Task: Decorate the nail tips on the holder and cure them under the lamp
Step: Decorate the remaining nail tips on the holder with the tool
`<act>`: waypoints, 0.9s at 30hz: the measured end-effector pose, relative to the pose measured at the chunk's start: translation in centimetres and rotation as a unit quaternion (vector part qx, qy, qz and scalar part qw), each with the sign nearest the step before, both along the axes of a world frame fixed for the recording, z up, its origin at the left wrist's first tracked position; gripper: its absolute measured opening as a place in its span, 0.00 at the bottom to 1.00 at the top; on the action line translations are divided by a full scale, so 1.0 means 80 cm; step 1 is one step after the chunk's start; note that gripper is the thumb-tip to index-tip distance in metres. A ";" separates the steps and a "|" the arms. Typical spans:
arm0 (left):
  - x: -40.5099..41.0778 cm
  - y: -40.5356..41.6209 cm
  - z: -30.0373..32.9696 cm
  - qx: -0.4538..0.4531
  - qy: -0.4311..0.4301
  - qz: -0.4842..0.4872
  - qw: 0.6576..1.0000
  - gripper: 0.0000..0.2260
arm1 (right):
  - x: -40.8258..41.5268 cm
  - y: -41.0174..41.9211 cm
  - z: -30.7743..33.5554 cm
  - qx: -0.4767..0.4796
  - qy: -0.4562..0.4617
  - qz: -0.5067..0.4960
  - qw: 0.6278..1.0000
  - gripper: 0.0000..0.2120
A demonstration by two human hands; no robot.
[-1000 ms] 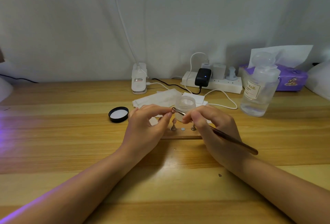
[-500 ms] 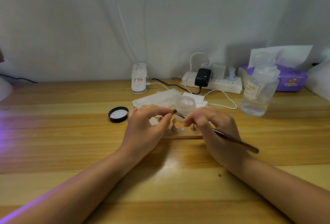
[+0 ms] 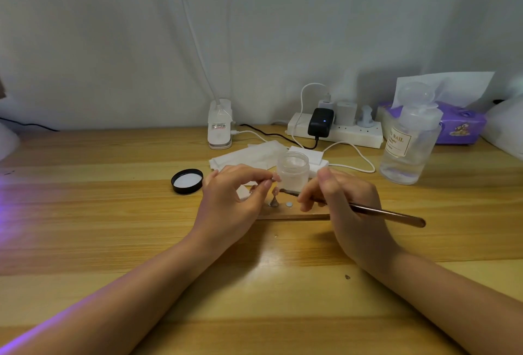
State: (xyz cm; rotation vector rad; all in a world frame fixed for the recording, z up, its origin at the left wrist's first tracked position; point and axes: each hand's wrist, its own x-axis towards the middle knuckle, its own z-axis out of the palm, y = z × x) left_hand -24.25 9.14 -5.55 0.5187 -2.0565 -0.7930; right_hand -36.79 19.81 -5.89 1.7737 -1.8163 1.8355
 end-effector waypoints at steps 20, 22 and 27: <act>0.000 -0.004 -0.003 -0.006 -0.009 -0.007 1.000 0.09 | 0.002 -0.002 0.002 0.017 0.018 0.019 1.000 0.16; 0.000 -0.004 -0.003 -0.003 -0.008 -0.005 1.000 0.08 | 0.001 -0.002 0.000 0.014 -0.006 0.023 1.000 0.18; 0.000 -0.003 -0.002 -0.005 0.001 -0.010 1.000 0.09 | 0.001 0.001 -0.001 -0.017 -0.044 0.024 0.999 0.19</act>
